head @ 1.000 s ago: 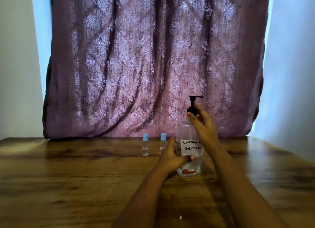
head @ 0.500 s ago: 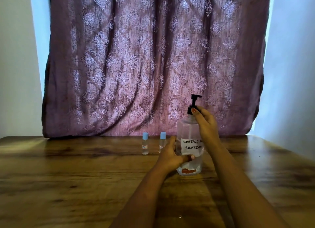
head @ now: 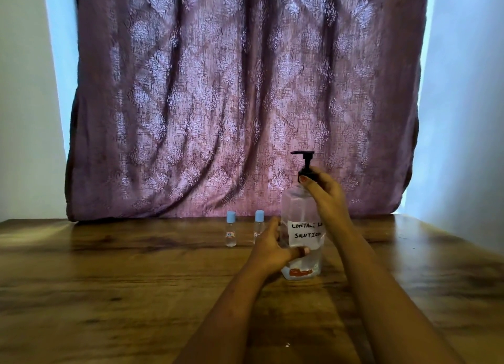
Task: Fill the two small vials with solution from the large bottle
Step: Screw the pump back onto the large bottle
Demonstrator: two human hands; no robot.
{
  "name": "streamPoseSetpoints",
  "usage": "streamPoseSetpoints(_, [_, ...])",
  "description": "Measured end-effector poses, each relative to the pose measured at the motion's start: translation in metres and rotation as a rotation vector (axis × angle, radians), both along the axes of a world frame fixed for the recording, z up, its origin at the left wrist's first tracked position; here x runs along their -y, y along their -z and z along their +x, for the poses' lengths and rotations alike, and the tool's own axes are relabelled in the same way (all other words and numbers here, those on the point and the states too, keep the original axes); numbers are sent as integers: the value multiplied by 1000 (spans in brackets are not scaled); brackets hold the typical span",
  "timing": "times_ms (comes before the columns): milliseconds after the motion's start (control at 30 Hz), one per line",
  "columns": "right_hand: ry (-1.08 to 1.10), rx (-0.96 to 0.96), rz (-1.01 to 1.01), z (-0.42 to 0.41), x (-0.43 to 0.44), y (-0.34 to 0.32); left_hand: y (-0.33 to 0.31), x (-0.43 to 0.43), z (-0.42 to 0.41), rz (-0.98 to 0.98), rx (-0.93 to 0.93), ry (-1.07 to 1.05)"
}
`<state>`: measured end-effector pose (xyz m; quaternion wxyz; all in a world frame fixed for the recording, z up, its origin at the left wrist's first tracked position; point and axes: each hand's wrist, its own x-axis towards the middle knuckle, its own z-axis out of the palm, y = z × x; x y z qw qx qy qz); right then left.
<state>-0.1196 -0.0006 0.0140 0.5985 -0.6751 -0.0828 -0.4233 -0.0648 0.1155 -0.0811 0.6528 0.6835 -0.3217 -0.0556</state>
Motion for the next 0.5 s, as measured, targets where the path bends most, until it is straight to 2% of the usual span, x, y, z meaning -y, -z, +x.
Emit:
streamPoseSetpoints(300, [109,35,-29,0,-4,-1,-2,0,-2,18,40,-9])
streamPoseSetpoints(500, [11,14,0,-2,-2,-2,-1,-1,-1,19,36,-13])
